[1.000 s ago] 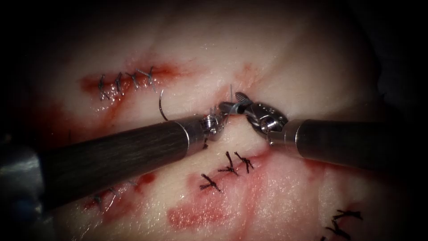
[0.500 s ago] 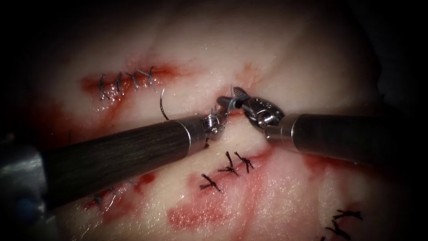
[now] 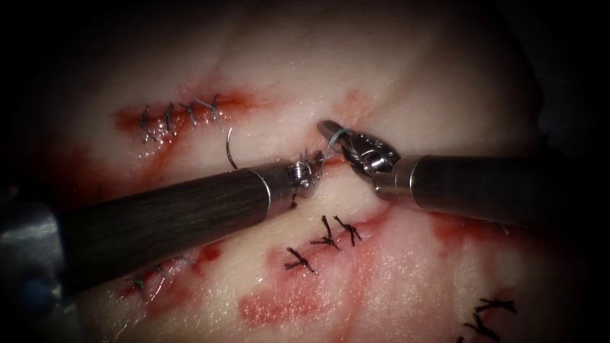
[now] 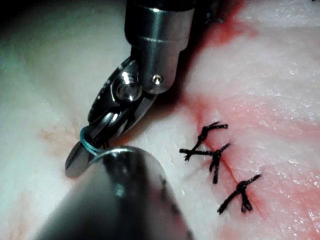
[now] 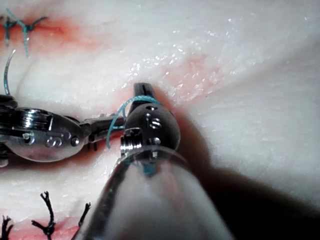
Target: Wound Closure
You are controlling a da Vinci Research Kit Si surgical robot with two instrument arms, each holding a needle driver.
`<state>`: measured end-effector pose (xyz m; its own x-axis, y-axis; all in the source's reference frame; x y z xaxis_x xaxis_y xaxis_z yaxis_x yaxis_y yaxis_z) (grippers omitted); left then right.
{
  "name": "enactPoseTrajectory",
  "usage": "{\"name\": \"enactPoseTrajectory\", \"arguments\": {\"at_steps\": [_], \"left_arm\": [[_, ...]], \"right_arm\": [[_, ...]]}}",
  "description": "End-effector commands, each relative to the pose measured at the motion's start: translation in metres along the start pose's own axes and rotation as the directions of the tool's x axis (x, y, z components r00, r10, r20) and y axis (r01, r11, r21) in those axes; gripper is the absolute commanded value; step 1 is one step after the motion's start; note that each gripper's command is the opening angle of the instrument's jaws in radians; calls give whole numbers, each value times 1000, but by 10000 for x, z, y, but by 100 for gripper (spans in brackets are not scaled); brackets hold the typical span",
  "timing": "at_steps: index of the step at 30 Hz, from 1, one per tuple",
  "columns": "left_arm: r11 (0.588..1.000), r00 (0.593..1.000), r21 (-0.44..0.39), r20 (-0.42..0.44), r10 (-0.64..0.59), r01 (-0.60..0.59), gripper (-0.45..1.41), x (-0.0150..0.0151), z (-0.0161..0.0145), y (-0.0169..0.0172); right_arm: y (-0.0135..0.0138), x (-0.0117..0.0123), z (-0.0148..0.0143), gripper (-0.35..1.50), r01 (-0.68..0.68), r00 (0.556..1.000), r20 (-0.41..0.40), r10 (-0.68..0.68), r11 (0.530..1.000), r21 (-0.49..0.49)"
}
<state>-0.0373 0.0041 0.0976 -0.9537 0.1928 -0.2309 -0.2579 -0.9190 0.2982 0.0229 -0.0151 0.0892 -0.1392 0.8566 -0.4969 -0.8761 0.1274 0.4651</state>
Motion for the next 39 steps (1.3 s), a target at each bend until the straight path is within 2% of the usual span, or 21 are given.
{"name": "enactPoseTrajectory", "arguments": {"at_steps": [1,4,7,12,17,22,26,32,39], "left_arm": [[1000,1000,1,-3,0,0,-45,6,6,-2],[1000,1000,-3,-5,2,-2,-45,-1,5,-8],[1000,1000,-6,-1,4,-4,-45,-11,5,-16],[1000,1000,-23,11,6,-6,-45,-19,13,-31],[998,999,-58,35,35,-33,-45,-11,28,-42],[995,997,-83,45,58,-54,-45,3,45,-61],[994,997,-95,51,64,-59,-45,10,52,-83],[992,995,-85,29,95,-92,-45,16,38,-123],[989,991,-66,27,132,-130,-45,26,24,-144]], "right_arm": [[-7,0,4,-35,17,1000,-8,-17,1000,6],[-14,4,-9,-35,99,994,-41,-98,995,20],[-20,6,-24,-35,121,991,-58,-119,992,38],[-28,-2,-41,-35,184,981,-72,-180,982,50],[-31,-3,-42,-35,229,971,-89,-223,971,65],[-37,-10,-51,-35,394,916,-121,-382,913,103],[-43,-14,-60,-35,421,905,-124,-406,899,124],[-52,-23,-75,-35,438,898,-127,-422,886,153],[-63,-28,-80,-35,452,891,-131,-434,876,170]]}}
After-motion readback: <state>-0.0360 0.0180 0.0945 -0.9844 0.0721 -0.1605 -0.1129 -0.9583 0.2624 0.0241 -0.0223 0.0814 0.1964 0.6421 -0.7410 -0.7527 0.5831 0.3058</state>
